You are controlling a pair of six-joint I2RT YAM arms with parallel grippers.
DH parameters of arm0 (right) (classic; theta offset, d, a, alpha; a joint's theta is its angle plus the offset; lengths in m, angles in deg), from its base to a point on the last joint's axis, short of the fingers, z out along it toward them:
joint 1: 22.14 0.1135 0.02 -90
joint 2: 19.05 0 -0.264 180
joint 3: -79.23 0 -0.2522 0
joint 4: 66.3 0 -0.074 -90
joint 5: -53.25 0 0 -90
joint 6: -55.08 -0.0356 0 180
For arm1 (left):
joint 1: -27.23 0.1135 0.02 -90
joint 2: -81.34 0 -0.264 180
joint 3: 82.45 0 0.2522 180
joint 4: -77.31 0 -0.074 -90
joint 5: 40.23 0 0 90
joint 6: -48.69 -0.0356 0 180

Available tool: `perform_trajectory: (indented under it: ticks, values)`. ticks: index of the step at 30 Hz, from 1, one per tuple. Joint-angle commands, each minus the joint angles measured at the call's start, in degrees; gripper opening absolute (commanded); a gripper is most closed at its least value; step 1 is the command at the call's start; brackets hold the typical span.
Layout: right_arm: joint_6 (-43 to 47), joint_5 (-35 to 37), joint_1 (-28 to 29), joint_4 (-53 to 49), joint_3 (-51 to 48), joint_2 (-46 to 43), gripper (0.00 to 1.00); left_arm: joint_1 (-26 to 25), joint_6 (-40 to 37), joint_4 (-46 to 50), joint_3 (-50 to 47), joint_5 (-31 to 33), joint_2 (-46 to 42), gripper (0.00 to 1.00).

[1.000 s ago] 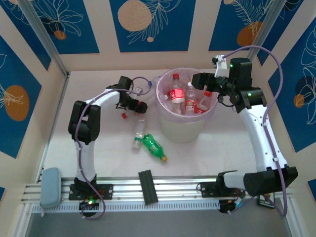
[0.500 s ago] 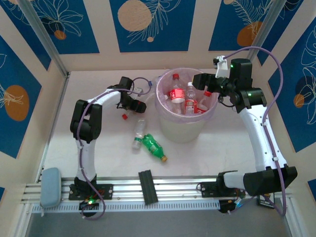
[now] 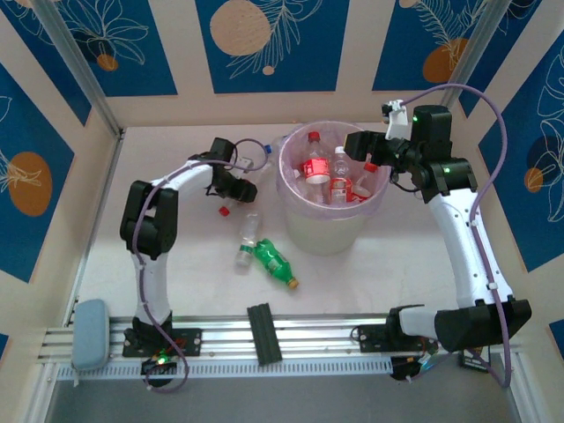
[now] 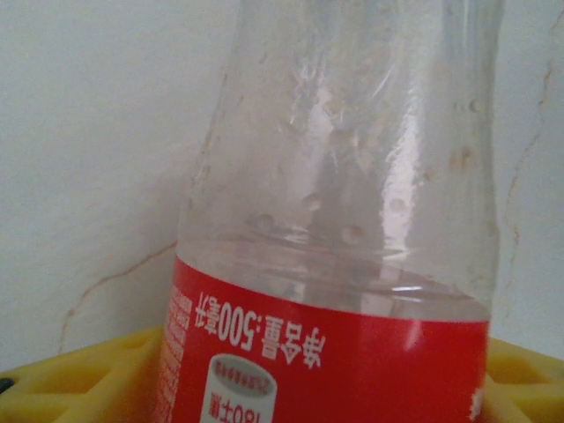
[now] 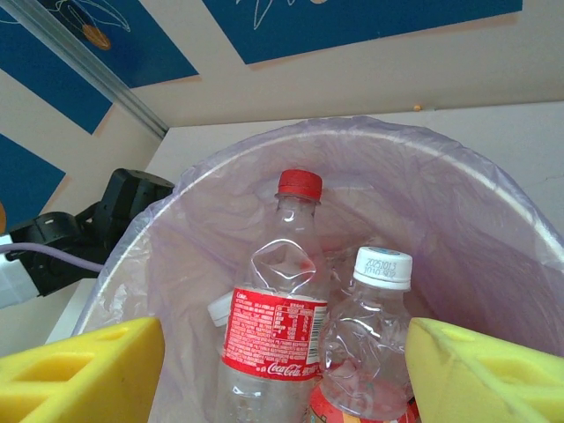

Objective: Put the plastic bottles in the bin

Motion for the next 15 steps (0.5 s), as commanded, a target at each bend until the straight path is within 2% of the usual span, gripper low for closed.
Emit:
perform_trajectory:
  ticks: [1, 5, 8, 15]
  values:
    - [-0.8, -1.0, -0.2, -0.5, -0.5, -1.3, 0.73, 0.4, 1.8, 0.5, -1.6, 2.8, -5.3, 0.61]
    - [-1.0, -2.2, -0.4, 0.0, -0.9, -1.9, 0.73, 2.3, 5.8, -2.2, -5.4, 5.2, -9.3, 0.54]
    - [-1.3, -6.1, -0.6, 1.9, -1.6, -2.5, 0.74, 3.5, 8.5, -4.3, -8.7, 6.8, -13.6, 0.51]
    - [-0.2, -10.9, 1.0, 5.1, -1.5, -2.3, 0.74, 3.8, 12.9, -6.1, -13.8, 11.8, -27.8, 0.45]
